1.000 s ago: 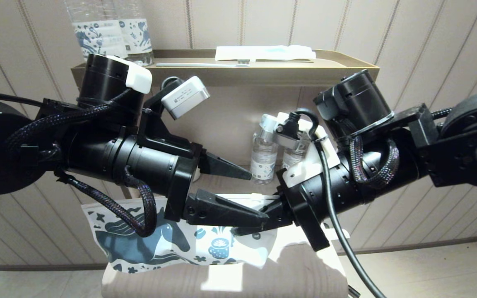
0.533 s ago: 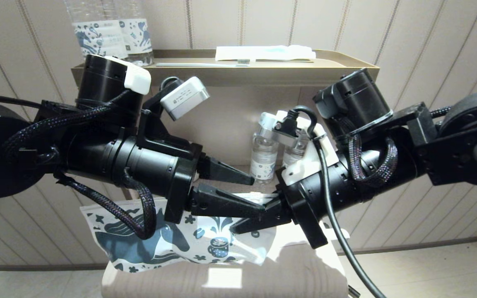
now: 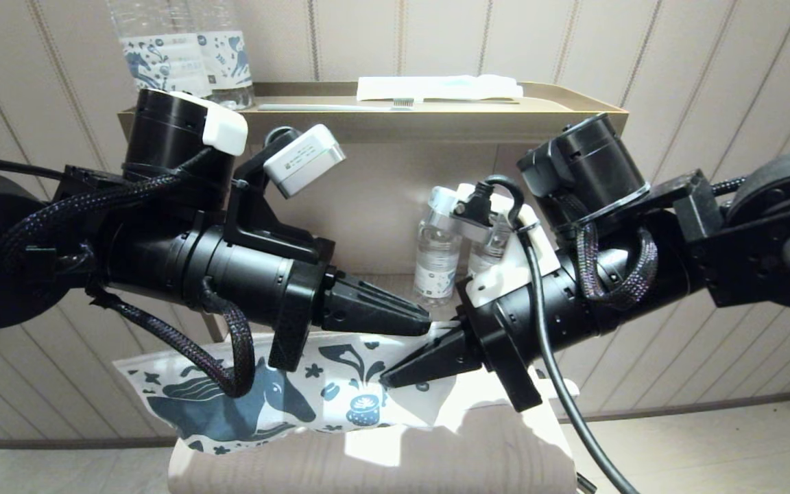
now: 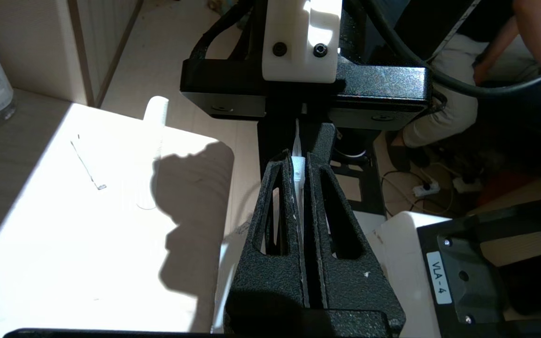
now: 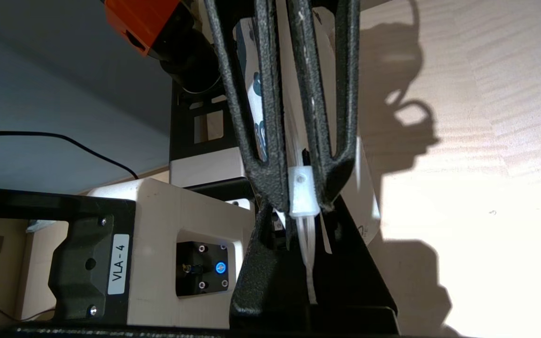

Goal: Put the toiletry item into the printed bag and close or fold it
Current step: Hand it to the other hand

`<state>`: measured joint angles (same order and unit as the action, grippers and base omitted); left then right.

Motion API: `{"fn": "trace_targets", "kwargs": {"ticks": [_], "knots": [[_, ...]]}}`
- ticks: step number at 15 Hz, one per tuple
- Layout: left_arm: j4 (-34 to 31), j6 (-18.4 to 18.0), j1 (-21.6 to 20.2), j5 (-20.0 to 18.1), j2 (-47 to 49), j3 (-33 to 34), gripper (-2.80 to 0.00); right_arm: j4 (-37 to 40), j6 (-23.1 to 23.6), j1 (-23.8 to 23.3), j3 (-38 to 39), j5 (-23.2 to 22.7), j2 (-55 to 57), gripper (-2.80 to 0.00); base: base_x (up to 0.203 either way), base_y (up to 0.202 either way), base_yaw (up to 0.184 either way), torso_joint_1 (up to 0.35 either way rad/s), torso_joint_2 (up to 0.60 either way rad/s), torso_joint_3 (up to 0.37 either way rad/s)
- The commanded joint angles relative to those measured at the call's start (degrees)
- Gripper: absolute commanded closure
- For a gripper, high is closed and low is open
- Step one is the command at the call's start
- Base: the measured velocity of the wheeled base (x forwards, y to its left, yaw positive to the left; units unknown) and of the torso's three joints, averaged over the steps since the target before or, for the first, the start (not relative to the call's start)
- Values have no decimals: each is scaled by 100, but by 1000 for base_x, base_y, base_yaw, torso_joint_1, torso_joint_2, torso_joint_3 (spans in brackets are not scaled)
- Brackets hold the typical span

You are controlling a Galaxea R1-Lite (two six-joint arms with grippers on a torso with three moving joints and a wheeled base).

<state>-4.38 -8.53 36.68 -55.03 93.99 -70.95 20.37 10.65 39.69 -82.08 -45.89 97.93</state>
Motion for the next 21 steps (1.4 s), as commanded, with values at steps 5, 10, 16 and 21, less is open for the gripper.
{"fn": "trace_targets", "kwargs": {"ticks": [5, 10, 16, 21], "knots": [[-11, -61, -3, -22, -23, 99, 0, 11, 7, -57, 38, -22, -75, 0, 0, 0, 0, 0, 0, 0], [-2, -78, -3, 36, -101, 232, 0, 2, 16, -155, 264, -25, -310, 0, 0, 0, 0, 0, 0, 0], [-4, -201, -36, 63, -248, 421, 0, -7, 71, -416, 798, -30, -772, 0, 0, 0, 0, 0, 0, 0], [-3, -210, -188, 58, -388, 619, 0, -7, 69, -775, 1243, -84, -1336, 0, 0, 0, 0, 0, 0, 0]]}}
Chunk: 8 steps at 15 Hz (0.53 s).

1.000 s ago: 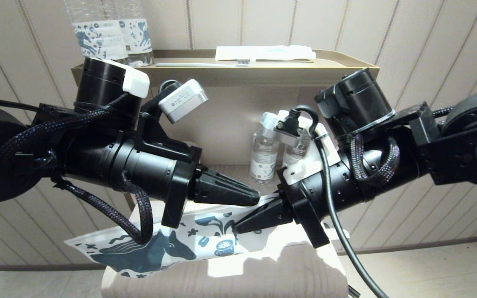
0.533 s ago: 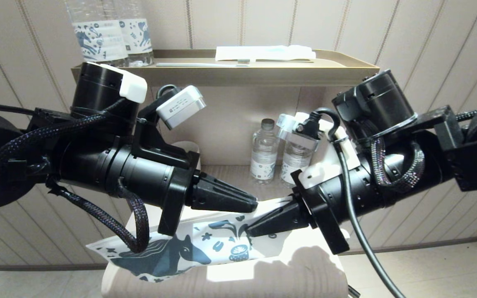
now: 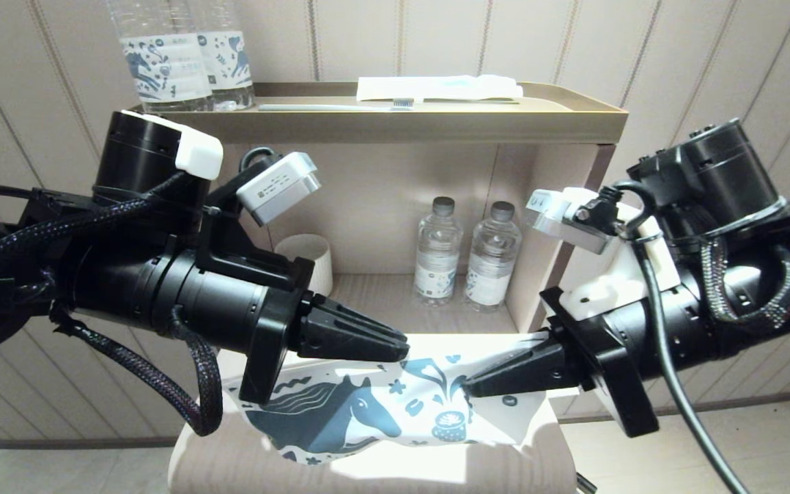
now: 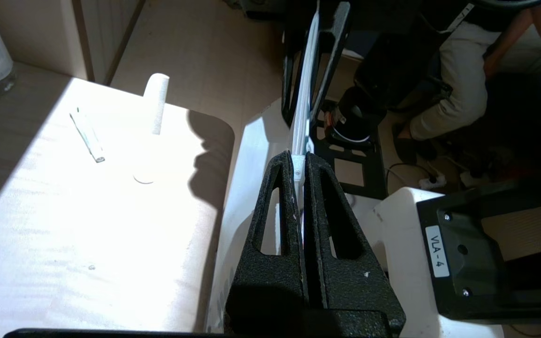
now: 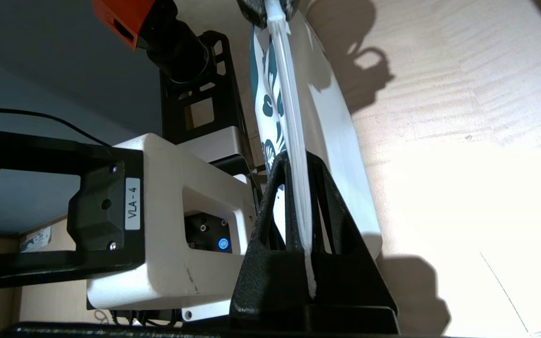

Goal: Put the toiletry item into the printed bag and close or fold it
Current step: Hand it to the other hand

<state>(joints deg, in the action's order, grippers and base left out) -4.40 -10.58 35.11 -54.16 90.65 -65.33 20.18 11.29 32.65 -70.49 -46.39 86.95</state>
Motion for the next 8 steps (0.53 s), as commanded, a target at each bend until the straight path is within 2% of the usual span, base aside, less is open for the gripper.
{"fn": "trace_targets", "kwargs": {"ticks": [1, 8], "knots": [[-7, -16, -40, -33, -74, 92, 0, 13, 5, -143, 157, -51, -355, 0, 0, 0, 0, 0, 0, 0], [1, -164, -229, -51, -144, 319, 0, 20, -3, -575, 602, -97, -1068, 0, 0, 0, 0, 0, 0, 0]]}}
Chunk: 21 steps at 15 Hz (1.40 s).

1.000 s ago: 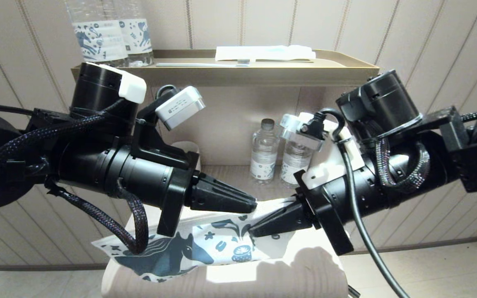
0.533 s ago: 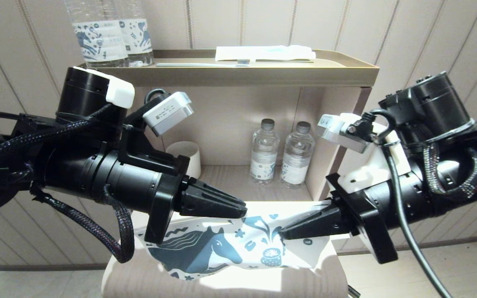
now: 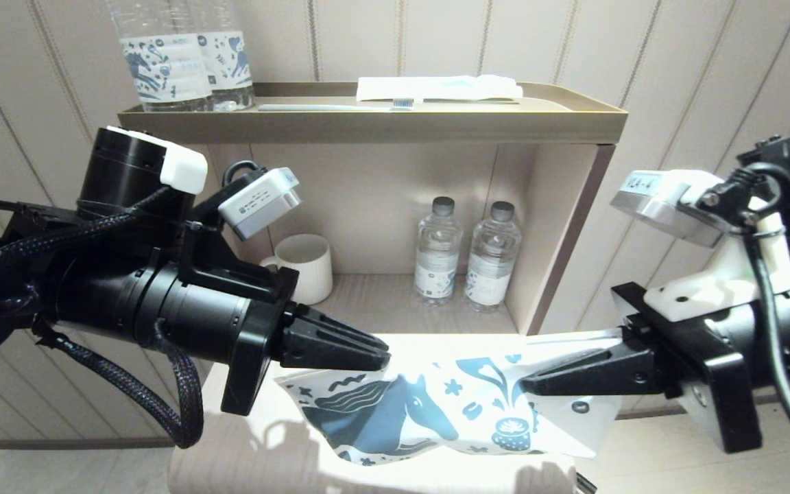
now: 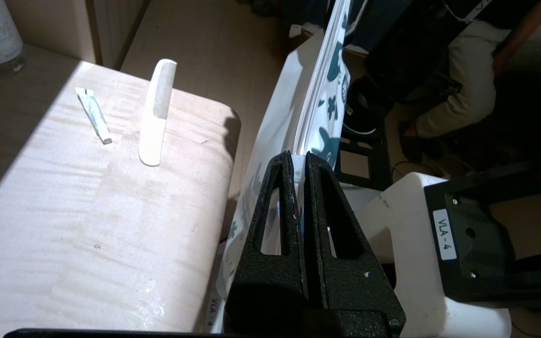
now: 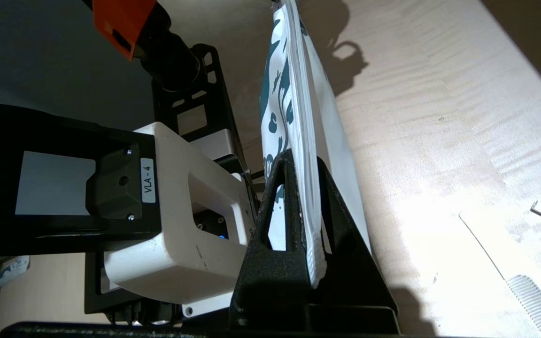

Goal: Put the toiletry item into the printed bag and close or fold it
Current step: Hand it to the other hand

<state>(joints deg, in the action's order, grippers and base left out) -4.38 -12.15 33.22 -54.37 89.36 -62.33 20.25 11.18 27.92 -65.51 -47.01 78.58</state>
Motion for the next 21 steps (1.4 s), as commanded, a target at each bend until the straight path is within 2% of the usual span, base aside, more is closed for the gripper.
{"fn": "trace_targets", "kwargs": {"ticks": [1, 9, 21], "knots": [[-2, -6, -44, -30, -15, 28, 0, 9, 7, -195, 168, -103, -305, 0, 0, 0, 0, 0, 0, 0], [-2, -6, -255, -30, -120, 98, 0, 14, 15, -911, 451, -713, -669, 0, 0, 0, 0, 0, 0, 0], [-2, -6, -369, -49, -85, 186, 0, 5, 24, -867, 627, -739, -686, 0, 0, 0, 0, 0, 0, 0]]}}
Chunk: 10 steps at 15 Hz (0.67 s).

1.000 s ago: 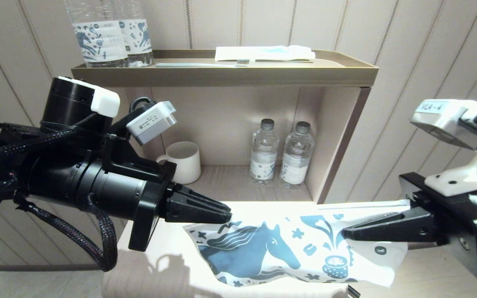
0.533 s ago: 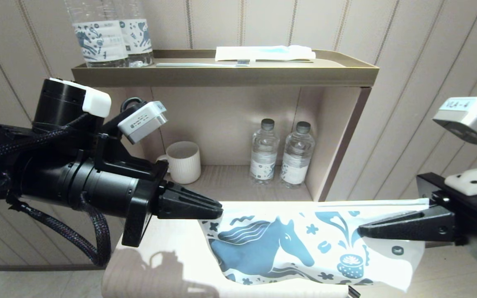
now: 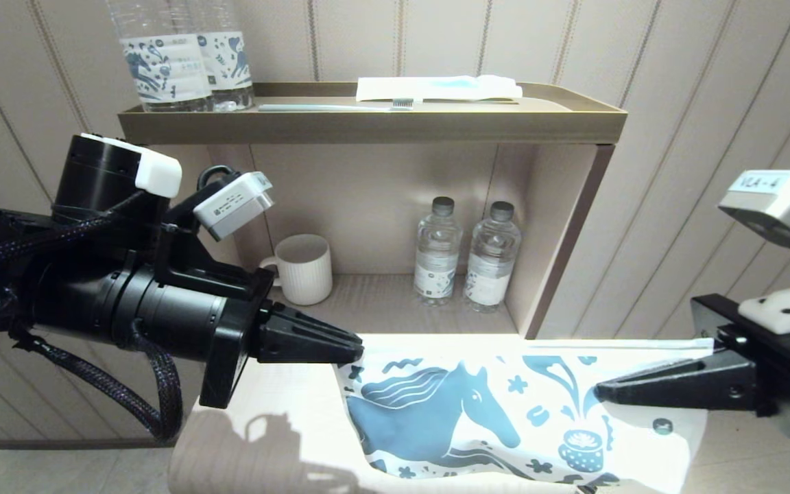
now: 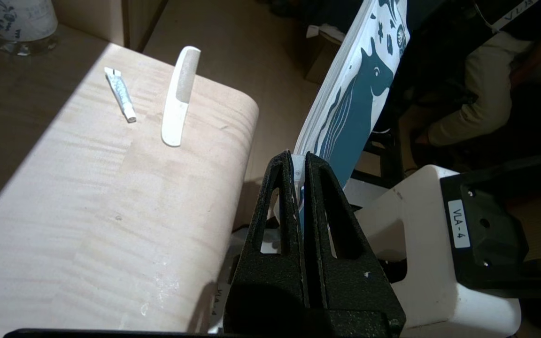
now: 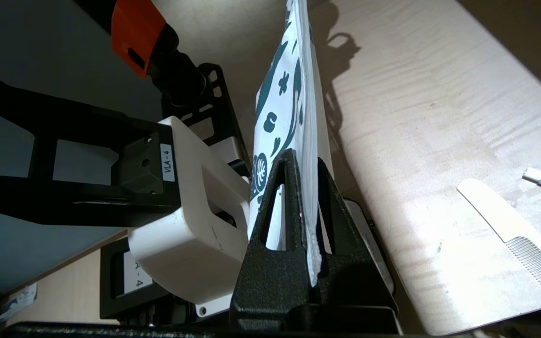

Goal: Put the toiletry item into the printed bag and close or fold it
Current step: Hand it to the other hand

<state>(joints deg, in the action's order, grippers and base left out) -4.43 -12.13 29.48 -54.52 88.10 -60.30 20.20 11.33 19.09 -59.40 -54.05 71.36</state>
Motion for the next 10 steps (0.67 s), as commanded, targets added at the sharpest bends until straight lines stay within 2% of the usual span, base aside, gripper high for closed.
{"fn": "trace_targets", "kwargs": {"ticks": [1, 8, 9, 10], "knots": [[3, 9, 5, -50, 49, -36, 0, 10, 10, 25, -1, -35, 44, 0, 0, 0, 0, 0, 0, 0], [12, -12, 5, -33, 14, -38, 0, 10, 10, 33, -1, -35, 53, 0, 0, 0, 0, 0, 0, 0], [12, -38, 5, -41, 14, -35, -280, 10, 10, 33, -1, -35, 53, 0, 0, 0, 0, 0, 0, 0], [3, -124, 5, -42, 14, -17, -280, 10, 10, 33, -1, -35, 53, 0, 0, 0, 0, 0, 0, 0]]}}
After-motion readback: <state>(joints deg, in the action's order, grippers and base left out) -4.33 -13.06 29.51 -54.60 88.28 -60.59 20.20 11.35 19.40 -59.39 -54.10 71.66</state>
